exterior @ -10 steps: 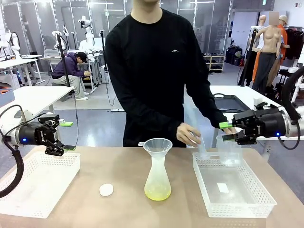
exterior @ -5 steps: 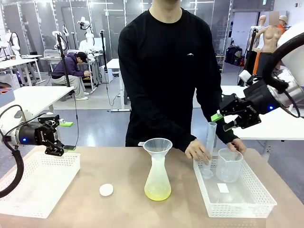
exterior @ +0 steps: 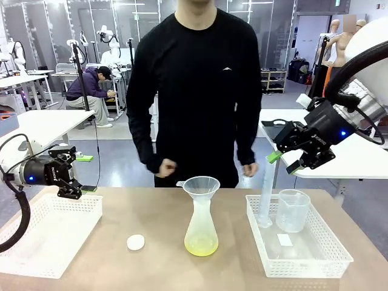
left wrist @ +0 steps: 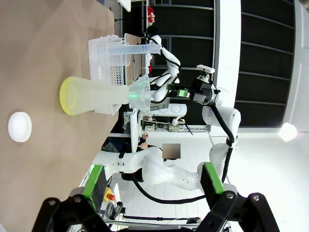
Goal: Prepare the solutions needed for the experiment.
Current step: Once the solution is in the Big flask , pick up the Plastic Funnel and place it back into the right Organizing basket.
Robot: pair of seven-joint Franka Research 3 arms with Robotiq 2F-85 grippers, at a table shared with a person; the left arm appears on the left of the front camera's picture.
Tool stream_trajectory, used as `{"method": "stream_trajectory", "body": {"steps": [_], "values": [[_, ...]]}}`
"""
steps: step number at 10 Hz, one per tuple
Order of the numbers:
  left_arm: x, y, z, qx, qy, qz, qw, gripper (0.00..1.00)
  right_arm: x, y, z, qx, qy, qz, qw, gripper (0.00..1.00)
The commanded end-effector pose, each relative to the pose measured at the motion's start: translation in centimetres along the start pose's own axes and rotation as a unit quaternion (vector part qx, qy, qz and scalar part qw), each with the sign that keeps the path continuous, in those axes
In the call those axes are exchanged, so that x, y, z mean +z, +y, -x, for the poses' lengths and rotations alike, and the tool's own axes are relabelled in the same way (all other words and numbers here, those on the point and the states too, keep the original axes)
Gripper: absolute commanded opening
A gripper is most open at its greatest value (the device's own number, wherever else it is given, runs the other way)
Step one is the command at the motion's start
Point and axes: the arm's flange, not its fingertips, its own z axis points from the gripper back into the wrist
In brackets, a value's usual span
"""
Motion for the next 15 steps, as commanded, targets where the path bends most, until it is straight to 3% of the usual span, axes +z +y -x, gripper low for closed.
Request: {"method": "stream_trajectory", "body": {"steps": [1, 6, 8, 10, 15], "values": [[0.0, -0.2, 0.0, 0.000, -0.001, 0.002, 1.000, 1.00, -0.1, 0.2, 0.0, 0.007, -0.006, 0.005, 1.000, 0.67], [0.0, -0.2, 0.0, 0.000, -0.001, 0.002, 1.000, 1.00, 0.0, 0.2, 0.0, 0.004, -0.002, -0.002, 1.000, 0.67], [0.0, -0.2, 0.0, 0.000, -0.001, 0.002, 1.000, 1.00, -2.5, 3.0, -0.6, -0.026, -0.016, 0.029, 0.999, 0.67], [0.0, -0.2, 0.0, 0.000, -0.001, 0.002, 1.000, 1.00, -4.4, 5.1, -1.1, -0.033, 0.002, 0.036, 0.999, 0.67], [0.0, -0.2, 0.0, 0.000, -0.001, 0.002, 1.000, 1.00, -8.1, 11.3, -1.5, -0.010, 0.032, 0.041, 0.999, 0.67]]}}
